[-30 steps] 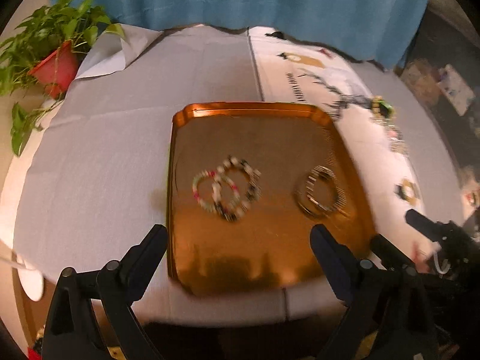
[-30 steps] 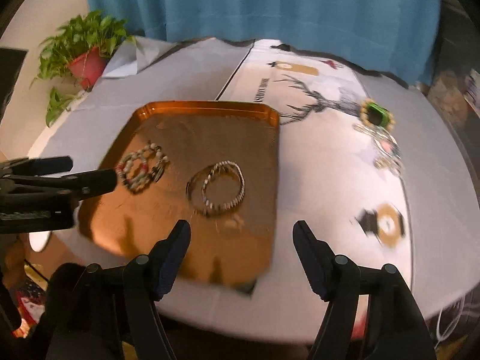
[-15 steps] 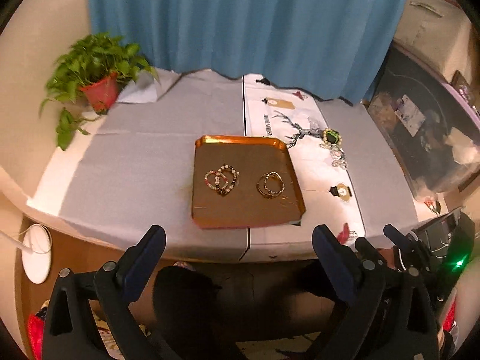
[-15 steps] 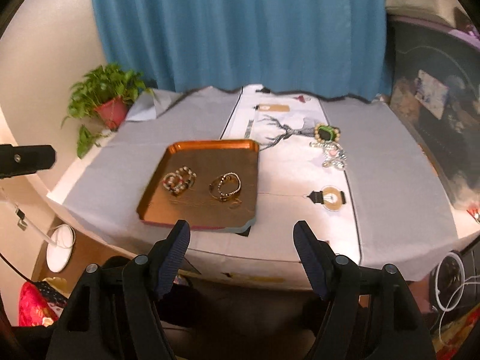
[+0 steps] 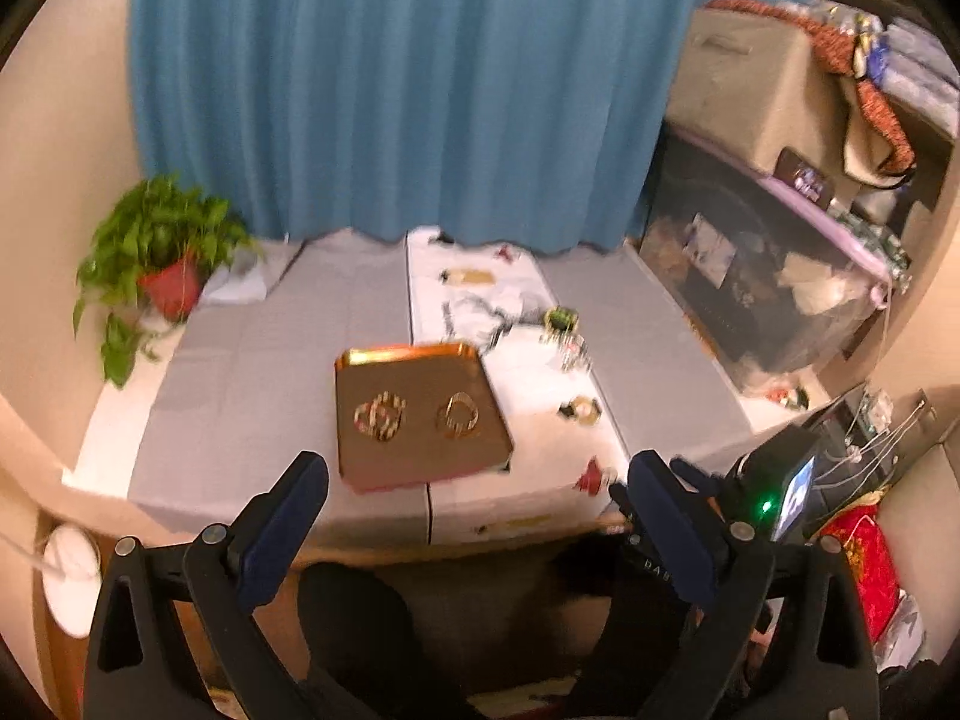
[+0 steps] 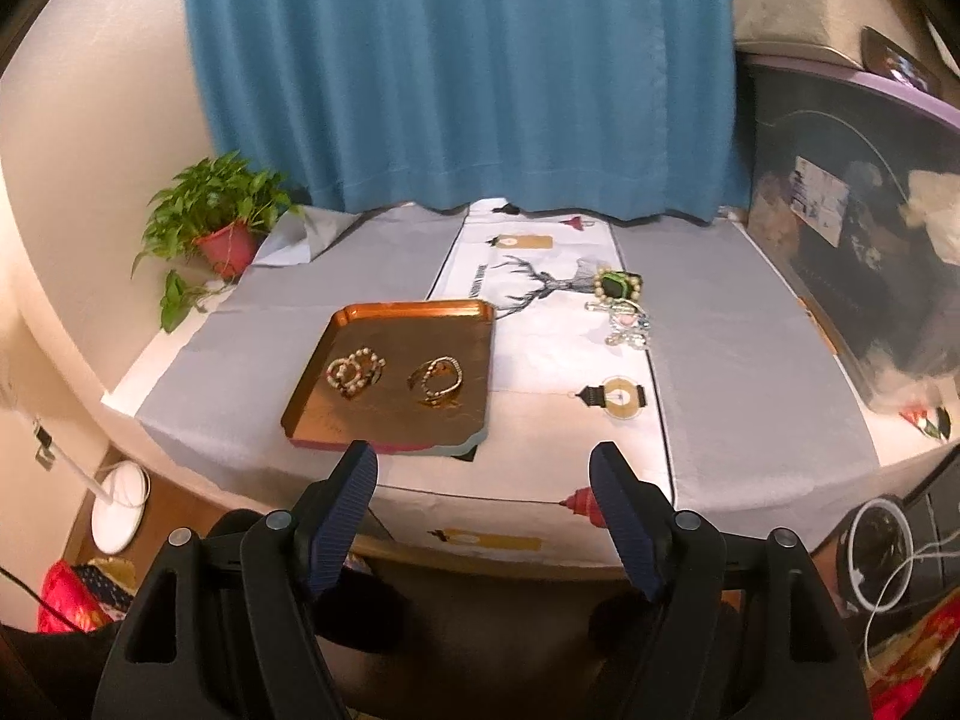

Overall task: Organize jewelry
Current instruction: 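Move both tools back toward the jewelry pile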

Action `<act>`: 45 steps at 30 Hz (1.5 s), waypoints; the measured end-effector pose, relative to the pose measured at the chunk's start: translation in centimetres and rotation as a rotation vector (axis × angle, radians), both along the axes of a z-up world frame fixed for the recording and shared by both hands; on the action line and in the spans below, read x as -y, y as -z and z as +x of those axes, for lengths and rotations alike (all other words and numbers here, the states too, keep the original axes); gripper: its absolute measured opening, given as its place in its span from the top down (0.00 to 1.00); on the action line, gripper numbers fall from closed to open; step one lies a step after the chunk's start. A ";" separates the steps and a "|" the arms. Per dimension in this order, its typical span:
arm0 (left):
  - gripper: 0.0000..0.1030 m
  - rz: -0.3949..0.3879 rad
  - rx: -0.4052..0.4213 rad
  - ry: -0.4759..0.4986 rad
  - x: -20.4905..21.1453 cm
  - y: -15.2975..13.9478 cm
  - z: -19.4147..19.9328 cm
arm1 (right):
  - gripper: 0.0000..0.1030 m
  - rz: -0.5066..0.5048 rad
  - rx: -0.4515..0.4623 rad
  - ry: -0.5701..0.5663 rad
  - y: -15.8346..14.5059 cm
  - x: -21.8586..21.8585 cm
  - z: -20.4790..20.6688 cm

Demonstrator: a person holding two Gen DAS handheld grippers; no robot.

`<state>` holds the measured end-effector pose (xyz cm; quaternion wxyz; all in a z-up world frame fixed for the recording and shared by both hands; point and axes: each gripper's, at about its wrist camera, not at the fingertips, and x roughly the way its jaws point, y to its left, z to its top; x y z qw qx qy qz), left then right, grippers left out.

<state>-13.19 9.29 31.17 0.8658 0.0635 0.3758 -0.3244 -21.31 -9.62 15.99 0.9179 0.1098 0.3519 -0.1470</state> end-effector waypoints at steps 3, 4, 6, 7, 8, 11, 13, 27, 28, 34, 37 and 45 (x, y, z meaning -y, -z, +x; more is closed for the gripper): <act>0.02 -0.011 -0.021 -0.014 0.0 -0.1 0.7 | 0.28 -0.006 0.002 0.019 -0.1 0.7 -0.3; 0.02 -0.010 -0.030 -0.017 0.0 0.0 1.0 | 0.28 -0.005 0.001 0.022 -0.1 0.9 -0.4; 0.02 -0.026 -0.019 -0.032 -0.2 -0.2 1.2 | 0.28 0.000 0.002 0.033 -0.1 1.3 -0.5; 0.02 -0.031 -0.009 -0.037 -0.2 -0.2 1.2 | 0.28 0.002 0.004 0.035 -0.2 1.6 -0.5; 0.02 -0.030 -0.006 -0.040 -0.1 -0.2 1.3 | 0.28 0.003 0.006 0.035 -0.3 1.8 -0.5; 0.02 -0.030 -0.007 -0.039 0.3 -0.1 1.6 | 0.28 -0.002 0.014 0.040 -0.4 2.1 -0.4; 0.02 -0.025 -0.007 -0.026 0.8 0.0 1.7 | 0.28 -0.001 0.015 0.045 -0.3 2.4 -0.4; 0.01 0.020 -0.145 -0.036 7.3 7.0 7.7 | 0.26 -0.003 0.010 0.160 2.8 8.7 1.0; 0.01 0.056 -0.149 -0.039 8.8 8.4 8.9 | 0.25 -0.007 0.012 0.175 3.2 9.6 1.3; 0.01 0.162 -0.194 -0.008 17.2 15.9 15.0 | 0.24 -0.011 -0.034 0.247 8.0 18.5 6.8; 0.01 0.148 -0.201 -0.007 20.8 18.6 17.6 | 0.24 0.017 -0.068 0.244 10.8 22.2 10.3; 0.01 0.215 -0.199 -0.019 29.6 25.1 23.7 | 0.24 0.023 -0.157 0.218 18.1 27.9 18.9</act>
